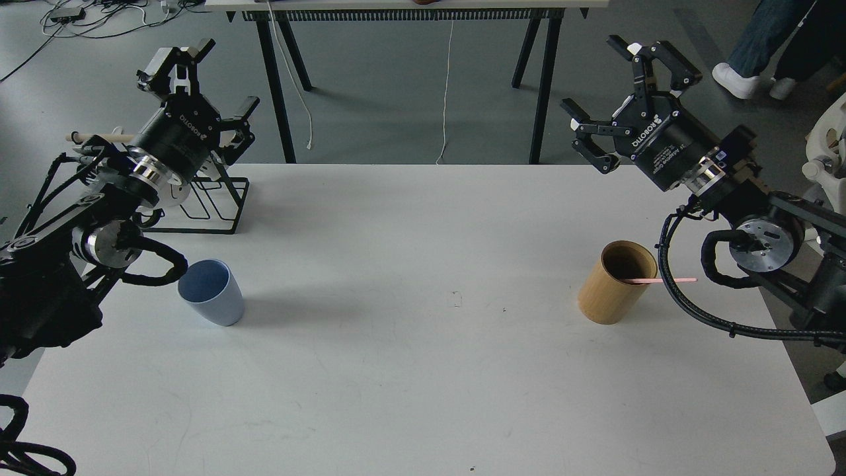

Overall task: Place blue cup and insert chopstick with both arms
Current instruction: 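Raise the left arm and swing the left gripper toward the blue cup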

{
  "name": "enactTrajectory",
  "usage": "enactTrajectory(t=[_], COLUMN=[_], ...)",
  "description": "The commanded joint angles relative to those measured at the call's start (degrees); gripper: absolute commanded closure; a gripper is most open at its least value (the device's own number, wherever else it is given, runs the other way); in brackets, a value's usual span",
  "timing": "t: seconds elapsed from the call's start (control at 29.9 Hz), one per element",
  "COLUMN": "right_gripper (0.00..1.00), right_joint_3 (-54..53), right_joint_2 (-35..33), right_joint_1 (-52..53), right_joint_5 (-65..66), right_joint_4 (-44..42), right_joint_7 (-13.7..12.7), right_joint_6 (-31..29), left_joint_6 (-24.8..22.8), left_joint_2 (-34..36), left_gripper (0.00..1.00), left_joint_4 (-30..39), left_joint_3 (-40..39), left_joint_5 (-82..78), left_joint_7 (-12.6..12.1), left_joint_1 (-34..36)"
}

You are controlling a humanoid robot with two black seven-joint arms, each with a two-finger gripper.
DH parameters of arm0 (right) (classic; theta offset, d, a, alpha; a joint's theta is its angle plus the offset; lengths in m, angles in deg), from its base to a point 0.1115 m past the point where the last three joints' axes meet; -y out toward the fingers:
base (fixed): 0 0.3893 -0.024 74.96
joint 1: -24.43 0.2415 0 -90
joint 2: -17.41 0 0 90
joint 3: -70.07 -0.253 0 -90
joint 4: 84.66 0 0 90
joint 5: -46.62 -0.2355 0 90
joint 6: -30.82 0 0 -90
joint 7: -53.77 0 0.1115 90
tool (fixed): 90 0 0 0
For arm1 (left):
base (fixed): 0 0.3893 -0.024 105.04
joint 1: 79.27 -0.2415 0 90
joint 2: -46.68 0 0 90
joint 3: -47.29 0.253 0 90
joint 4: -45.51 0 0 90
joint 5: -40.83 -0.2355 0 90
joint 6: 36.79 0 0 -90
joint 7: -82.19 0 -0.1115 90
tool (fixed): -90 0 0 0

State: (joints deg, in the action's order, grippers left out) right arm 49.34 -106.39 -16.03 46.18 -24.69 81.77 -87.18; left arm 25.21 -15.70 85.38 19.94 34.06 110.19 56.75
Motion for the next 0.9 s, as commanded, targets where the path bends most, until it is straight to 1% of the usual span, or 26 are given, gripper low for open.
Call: enactTrajectory(t=[0.0, 0.07, 0.2, 0.3, 0.37, 0.43, 0.57, 0.63, 0.7, 0.77, 0.87], right_gripper=[0.08, 0.08, 0.08, 0.08, 0.08, 0.08, 0.08, 0.07, 0.07, 0.06, 0.06], right_joint_3=[-0.1, -0.4, -1.1, -1.1, -1.1, -1.1, -1.1, -1.2, -1.2, -1.1, -1.8], right_joint_2=[0.0, -0.1, -0.6, -0.4, -0.1, 0.1, 0.0, -0.3, -0.6, -0.6, -0.8], right_joint_1=[-0.5, -0.6, -1.4, -1.4, -1.4, -1.4, -1.4, -1.5, -1.5, -1.5, -1.6], right_joint_5=[0.0, 0.0, 0.0, 0.0, 0.0, 0.0, 0.0, 0.0, 0.1, 0.3, 0.6], right_joint_4=[0.1, 0.1, 0.0, 0.0, 0.1, 0.5, 0.9, 0.9, 0.8, 0.6, 0.4], right_joint_7=[0.0, 0.0, 0.0, 0.0, 0.0, 0.0, 0.0, 0.0, 0.0, 0.0, 0.0], right_joint_6=[0.0, 0.0, 0.0, 0.0, 0.0, 0.0, 0.0, 0.0, 0.0, 0.0, 0.0], left_joint_6=[0.0, 0.0, 0.0, 0.0, 0.0, 0.0, 0.0, 0.0, 0.0, 0.0, 0.0], left_joint_2=[0.0, 0.5, 0.9, -0.2, -2.3, -3.2, -1.9, 1.5, 6.5, 11.8, 20.8], left_gripper=[0.01, 0.01, 0.01, 0.01, 0.01, 0.01, 0.01, 0.01, 0.01, 0.01, 0.01], left_joint_4=[1.4, 2.7, 2.3, -1.7, -3.1, -3.1, -1.9, -0.2, 3.1, 7.1, 13.5], left_joint_3=[-0.9, -0.9, -1.0, -2.4, -5.1, -6.7, -5.9, -4.7, -2.4, 0.3, 7.5], left_joint_5=[1.2, 1.6, 1.9, 2.2, 2.6, 2.6, 2.4, 1.1, -1.6, -4.6, -9.4], left_joint_7=[0.0, 0.0, 0.0, 0.0, 0.0, 0.0, 0.0, 0.0, 0.0, 0.0, 0.0], left_joint_1=[-0.4, -0.7, -0.1, 0.0, 0.6, 1.4, 3.7, 4.3, 5.2, 8.0, 12.3])
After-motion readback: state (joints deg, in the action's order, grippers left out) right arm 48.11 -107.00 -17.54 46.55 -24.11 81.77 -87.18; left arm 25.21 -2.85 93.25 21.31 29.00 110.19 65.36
